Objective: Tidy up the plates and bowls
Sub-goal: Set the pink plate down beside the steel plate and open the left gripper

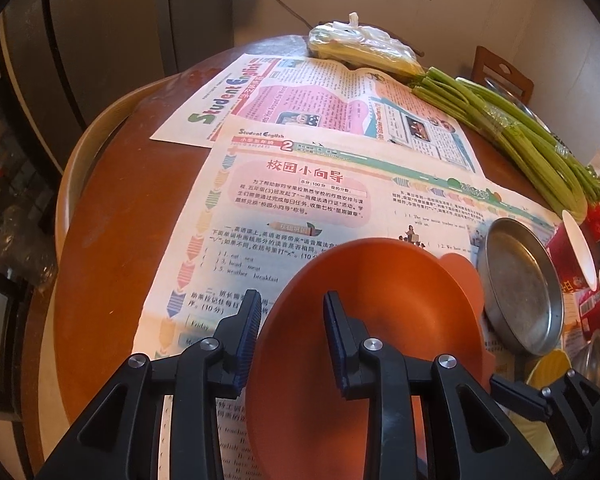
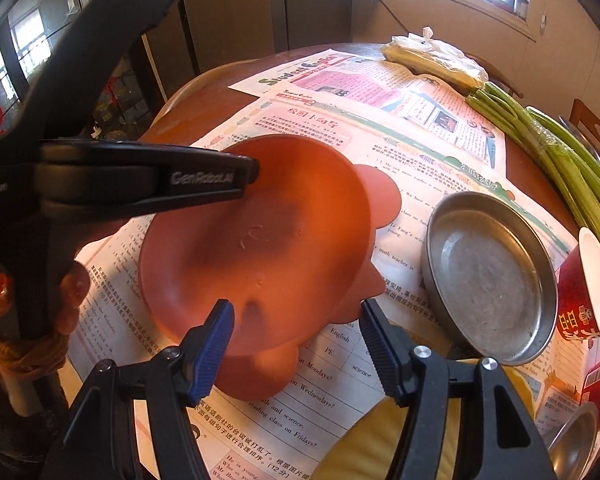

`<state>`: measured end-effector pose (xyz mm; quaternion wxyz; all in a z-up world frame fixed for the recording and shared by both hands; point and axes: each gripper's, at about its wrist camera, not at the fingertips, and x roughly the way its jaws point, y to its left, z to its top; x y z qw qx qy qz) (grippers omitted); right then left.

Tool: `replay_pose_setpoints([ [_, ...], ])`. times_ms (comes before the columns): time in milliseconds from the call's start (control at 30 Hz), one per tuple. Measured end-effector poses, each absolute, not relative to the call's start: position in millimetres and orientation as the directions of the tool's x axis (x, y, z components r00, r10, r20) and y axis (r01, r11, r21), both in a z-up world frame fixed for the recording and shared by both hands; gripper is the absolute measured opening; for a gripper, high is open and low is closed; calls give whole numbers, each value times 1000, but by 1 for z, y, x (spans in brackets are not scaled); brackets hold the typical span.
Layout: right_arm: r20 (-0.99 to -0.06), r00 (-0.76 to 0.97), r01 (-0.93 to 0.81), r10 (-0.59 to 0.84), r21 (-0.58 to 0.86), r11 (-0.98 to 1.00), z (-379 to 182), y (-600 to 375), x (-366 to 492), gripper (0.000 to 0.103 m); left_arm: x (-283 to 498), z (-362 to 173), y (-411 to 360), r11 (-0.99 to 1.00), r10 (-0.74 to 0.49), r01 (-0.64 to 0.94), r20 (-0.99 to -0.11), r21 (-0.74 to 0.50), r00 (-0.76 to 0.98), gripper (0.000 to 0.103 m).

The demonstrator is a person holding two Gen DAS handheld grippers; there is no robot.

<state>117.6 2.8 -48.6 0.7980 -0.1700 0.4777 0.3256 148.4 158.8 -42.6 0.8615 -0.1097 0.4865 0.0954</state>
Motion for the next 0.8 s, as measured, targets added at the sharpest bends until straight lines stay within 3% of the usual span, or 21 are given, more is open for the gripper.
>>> replay_pose_setpoints([
  [200, -872, 318, -679, 372, 65, 731, -49, -1, 117, 66, 156, -46, 154, 964, 63, -254, -859, -80, 508, 36],
  [500, -863, 327, -657, 385, 85, 749, -45, -12, 119, 66, 154, -45, 149, 965, 91, -257, -846, -56, 526, 55],
  [800, -838, 353, -635, 415, 111, 764, -33, -30, 118, 66, 133, -21, 152, 952, 147, -305, -820, -35, 553, 57],
])
